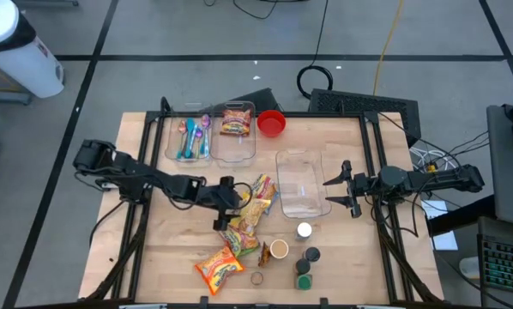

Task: Pick & Place Food Item
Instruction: Put the yellow noodle pack into the top right transparent bin

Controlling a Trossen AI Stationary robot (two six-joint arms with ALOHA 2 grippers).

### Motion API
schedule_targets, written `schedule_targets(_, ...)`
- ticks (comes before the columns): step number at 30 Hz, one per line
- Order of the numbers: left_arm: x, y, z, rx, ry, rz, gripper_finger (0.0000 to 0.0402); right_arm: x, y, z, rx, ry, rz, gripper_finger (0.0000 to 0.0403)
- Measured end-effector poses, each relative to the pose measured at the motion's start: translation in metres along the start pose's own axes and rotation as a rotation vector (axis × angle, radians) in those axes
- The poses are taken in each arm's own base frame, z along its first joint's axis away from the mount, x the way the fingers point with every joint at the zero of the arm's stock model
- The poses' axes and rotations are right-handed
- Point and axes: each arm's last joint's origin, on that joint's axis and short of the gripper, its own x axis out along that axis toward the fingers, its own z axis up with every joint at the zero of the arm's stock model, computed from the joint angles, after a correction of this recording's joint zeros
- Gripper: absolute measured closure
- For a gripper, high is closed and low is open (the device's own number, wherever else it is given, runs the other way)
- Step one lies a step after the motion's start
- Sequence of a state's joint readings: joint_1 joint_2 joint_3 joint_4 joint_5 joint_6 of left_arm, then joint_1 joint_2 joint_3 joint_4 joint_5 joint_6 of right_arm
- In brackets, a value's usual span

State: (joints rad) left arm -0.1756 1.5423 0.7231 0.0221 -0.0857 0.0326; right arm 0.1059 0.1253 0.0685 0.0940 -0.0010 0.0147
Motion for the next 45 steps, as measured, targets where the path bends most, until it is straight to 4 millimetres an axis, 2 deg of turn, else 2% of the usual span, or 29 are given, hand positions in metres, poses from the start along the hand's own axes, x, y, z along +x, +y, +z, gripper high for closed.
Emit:
schedule_targets(4, 0.003, 0.005, -0.002, -0.015, 0.011, -0.029, 0.0156, 0.0, 0.0, 0.0, 0.0, 0.0, 0.0, 0.0187)
schedule_targets(13, 0.003, 0.011, -0.002, -0.016, 0.013, -0.04, 0.0288, 0.0, 0.0, 0.0, 0.0, 0.0, 0.0, 0.0184)
schedule_targets(23, 0.001, 0.011, -0.003, 0.007, 0.023, -0.033, 0.0391, 0.0, 0.0, 0.0, 0.0, 0.0, 0.0, 0.0184)
schedule_targets(27, -0.012, 0.013, 0.0, 0.007, 0.037, -0.017, 0.039, 0.0, 0.0, 0.0, 0.0, 0.001, 0.0, 0.0184)
schedule_targets(31, -0.036, 0.017, 0.013, 0.04, 0.049, 0.047, 0.0386, 0.0, 0.0, 0.0, 0.0, 0.0, 0.0, 0.0187)
schedule_targets(35, -0.065, 0.023, 0.03, 0.154, 0.075, 0.163, 0.0397, 0.0, 0.0, 0.0, 0.0, -0.001, 0.0, 0.0186)
schedule_targets(40, -0.098, 0.036, 0.059, 0.283, 0.039, 0.319, 0.0387, 0.0, 0.0, 0.0, 0.0, 0.003, 0.0, 0.0184)
schedule_targets(45, -0.113, 0.053, 0.074, 0.496, 0.074, 0.429, 0.0396, 0.0, 0.0, 0.0, 0.0, 0.004, 0.0, 0.0187)
